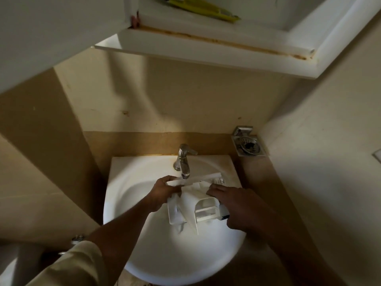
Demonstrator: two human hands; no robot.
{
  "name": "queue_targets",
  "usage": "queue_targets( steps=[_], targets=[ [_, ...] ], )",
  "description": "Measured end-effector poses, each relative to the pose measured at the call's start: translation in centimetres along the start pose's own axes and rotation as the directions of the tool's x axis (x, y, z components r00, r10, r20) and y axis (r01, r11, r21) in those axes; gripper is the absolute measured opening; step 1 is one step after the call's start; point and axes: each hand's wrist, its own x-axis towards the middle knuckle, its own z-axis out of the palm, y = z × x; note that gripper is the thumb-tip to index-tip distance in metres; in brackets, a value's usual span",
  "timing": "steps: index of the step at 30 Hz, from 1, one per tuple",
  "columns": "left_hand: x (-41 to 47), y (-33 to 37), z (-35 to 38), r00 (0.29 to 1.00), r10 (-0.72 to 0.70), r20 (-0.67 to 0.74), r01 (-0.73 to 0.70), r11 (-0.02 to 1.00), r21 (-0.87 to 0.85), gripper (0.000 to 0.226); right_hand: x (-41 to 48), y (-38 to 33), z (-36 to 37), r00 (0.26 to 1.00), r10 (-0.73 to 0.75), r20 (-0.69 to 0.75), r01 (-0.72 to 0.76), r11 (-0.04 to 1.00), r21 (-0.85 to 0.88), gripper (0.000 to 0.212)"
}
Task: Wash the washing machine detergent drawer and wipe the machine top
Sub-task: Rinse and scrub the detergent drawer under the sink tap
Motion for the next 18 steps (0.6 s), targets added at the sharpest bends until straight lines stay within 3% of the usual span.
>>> queue_targets(
  steps=[2, 3, 4, 5, 6, 7, 8, 9, 10, 11, 12, 13, 15, 18],
  targets=[
    [-0.1, -0.1, -0.1, 0.998, -0.010, -0.067, 0.004, 0.995, -0.097, 0.026, -0.5, -0.2, 1.6, 0.987, 0.050, -0.150, -0.035, 0.995, 0.097, 0.082],
    [-0.2, -0.1, -0.1, 0.996, -0.021, -0.089, 0.009, 0.991, -0.135, 0.023, -0.6, -0.4, 2.9, 0.946, 0.166, -0.277, -0.129, 0.981, 0.146, 0.082],
    [-0.2, -0.3, -0.1, 0.994, -0.026, -0.102, 0.009, 0.987, -0.161, 0.020, -1.0, -0.5, 4.5, 0.848, 0.364, -0.386, -0.275, 0.924, 0.267, 0.083],
    [-0.3, -0.5, -0.2, 0.994, -0.022, -0.111, 0.003, 0.985, -0.173, 0.019, -1.3, -0.5, 6.2, 0.684, 0.617, -0.388, -0.417, 0.768, 0.485, 0.088],
    [-0.5, -0.7, -0.3, 0.992, -0.016, -0.122, -0.008, 0.981, -0.192, 0.019, -1.7, -0.8, 7.6, 0.526, 0.820, -0.226, -0.482, 0.506, 0.716, 0.095],
    [-0.5, -0.9, -0.4, 0.991, -0.007, -0.131, -0.020, 0.979, -0.203, 0.020, -2.1, -1.4, 8.3, 0.428, 0.903, 0.032, -0.429, 0.171, 0.887, 0.099],
    [-0.5, -1.1, -0.5, 0.992, 0.001, -0.129, -0.029, 0.977, -0.213, 0.021, -2.5, -2.1, 8.8, 0.435, 0.860, 0.267, -0.279, -0.153, 0.948, 0.091],
    [-0.5, -1.2, -0.5, 0.993, 0.011, -0.116, -0.036, 0.976, -0.213, 0.022, -2.8, -2.9, 8.7, 0.544, 0.730, 0.415, -0.105, -0.431, 0.896, 0.067],
    [-0.6, -1.1, -0.4, 0.995, 0.023, -0.098, -0.043, 0.977, -0.209, 0.023, -2.9, -4.0, 8.5, 0.677, 0.582, 0.452, 0.040, -0.642, 0.766, 0.037],
    [-0.8, -0.9, -0.2, 0.997, 0.041, -0.072, -0.054, 0.982, -0.179, 0.026, -2.6, -5.0, 8.4, 0.726, 0.524, 0.446, 0.137, -0.745, 0.653, 0.024],
    [-0.9, -0.7, 0.1, 0.997, 0.064, -0.044, -0.069, 0.989, -0.134, 0.027, -1.8, -5.6, 8.5, 0.739, 0.518, 0.430, 0.176, -0.765, 0.620, 0.029],
    [-1.1, -0.4, 0.3, 0.996, 0.087, -0.017, -0.088, 0.993, -0.079, 0.030, -0.9, -6.2, 8.8, 0.713, 0.547, 0.438, 0.174, -0.743, 0.646, 0.049],
    [-1.3, 0.1, 0.5, 0.992, 0.125, 0.004, -0.125, 0.992, 0.025, 0.040, 0.3, -7.2, 9.2, 0.620, 0.616, 0.485, 0.172, -0.710, 0.683, 0.083],
    [-1.1, 1.3, 0.3, 0.981, 0.196, -0.011, -0.187, 0.953, 0.239, 0.040, 1.1, -7.9, 9.5, 0.585, 0.599, 0.547, 0.207, -0.762, 0.614, 0.065]
  ],
)
